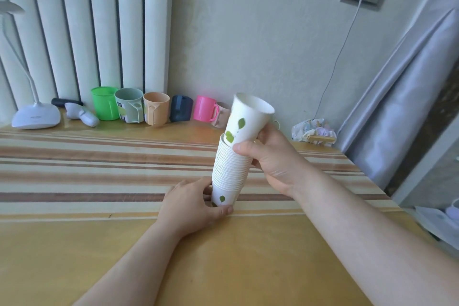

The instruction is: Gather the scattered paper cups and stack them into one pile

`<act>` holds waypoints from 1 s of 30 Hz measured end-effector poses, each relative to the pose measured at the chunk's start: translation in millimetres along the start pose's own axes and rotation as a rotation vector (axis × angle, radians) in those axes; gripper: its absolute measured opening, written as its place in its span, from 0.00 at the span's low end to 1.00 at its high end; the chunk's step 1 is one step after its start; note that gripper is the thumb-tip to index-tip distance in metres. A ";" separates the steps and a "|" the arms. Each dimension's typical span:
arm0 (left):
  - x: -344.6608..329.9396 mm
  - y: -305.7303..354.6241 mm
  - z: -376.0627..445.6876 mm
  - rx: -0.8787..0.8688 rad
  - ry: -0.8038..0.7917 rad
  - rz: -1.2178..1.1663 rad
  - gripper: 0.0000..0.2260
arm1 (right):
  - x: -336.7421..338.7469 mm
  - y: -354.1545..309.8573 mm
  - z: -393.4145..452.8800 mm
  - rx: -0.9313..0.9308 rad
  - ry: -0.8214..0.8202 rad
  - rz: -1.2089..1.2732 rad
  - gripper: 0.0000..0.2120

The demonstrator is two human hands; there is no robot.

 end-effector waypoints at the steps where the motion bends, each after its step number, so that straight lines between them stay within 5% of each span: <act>1: 0.1 0.1 0.0 0.003 0.000 -0.001 0.22 | 2.1 6.8 -0.6 -0.026 0.026 -0.014 0.31; 6: 0.7 0.7 -0.9 0.003 0.000 0.005 0.22 | 4.2 24.4 2.9 -0.057 0.042 -0.001 0.27; 12: -0.1 -0.6 -0.5 0.004 0.004 -0.006 0.22 | 6.5 23.5 6.2 -0.012 -0.017 -0.031 0.47; 18: 1.9 1.4 1.1 -0.016 0.028 0.037 0.28 | 0.3 101.8 -13.1 -0.114 -0.040 -0.322 0.35; 24: -0.4 -0.3 2.2 0.003 -0.005 -0.009 0.30 | 7.3 145.1 -1.2 -0.162 0.129 -0.502 0.24; 30: -6.2 0.3 -1.4 0.031 -0.004 0.145 0.30 | 11.5 145.6 25.1 -0.166 0.163 -0.645 0.29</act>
Point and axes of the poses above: each hand's wrist, its own z-axis towards the middle knuckle, its own x-axis out of the back of the hand, y = z × x, the point moved 10 cm from there along z, towards the middle knuckle, and after that the axes turned 2 degrees about z, right-handed, at the moved point
